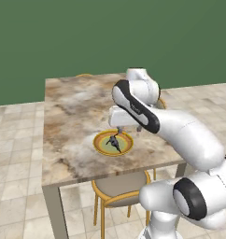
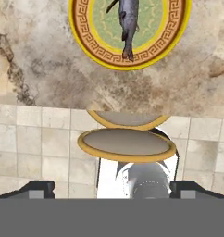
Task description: Take the fish from the fridge and place it on the digital scale on the counter by the fridge. Wait a few seconds for a reading, then move it to the plate on the dining counter.
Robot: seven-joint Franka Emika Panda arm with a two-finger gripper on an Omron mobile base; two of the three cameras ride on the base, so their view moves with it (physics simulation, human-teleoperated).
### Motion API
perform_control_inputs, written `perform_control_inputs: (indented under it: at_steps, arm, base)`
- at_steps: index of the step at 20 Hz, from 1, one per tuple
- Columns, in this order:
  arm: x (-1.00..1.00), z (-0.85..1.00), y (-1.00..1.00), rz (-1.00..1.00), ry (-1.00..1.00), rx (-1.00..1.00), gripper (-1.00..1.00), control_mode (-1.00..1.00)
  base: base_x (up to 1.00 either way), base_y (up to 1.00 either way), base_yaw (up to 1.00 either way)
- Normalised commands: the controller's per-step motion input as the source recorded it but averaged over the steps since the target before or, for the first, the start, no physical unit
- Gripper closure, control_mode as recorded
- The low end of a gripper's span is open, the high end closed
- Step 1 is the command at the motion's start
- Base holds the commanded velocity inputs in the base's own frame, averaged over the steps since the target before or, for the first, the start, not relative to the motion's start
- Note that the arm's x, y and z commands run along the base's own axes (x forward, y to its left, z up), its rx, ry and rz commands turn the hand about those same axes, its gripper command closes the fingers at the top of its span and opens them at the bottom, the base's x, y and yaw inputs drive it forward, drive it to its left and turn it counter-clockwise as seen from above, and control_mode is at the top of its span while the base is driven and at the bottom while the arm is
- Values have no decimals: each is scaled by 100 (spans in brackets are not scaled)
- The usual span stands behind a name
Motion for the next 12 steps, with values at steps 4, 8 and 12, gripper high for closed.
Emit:
perform_control_inputs:
  at_steps: [4,8,12]
  arm:
    - [-100,99,-27,0,1,4,-100,-100]
    - [-100,94,-26,0,0,3,-100,-100]
    - [-100,70,-26,0,-4,1,-100,-100]
  base:
    - [0,0,0]
    - [0,0,0]
    - [0,0,0]
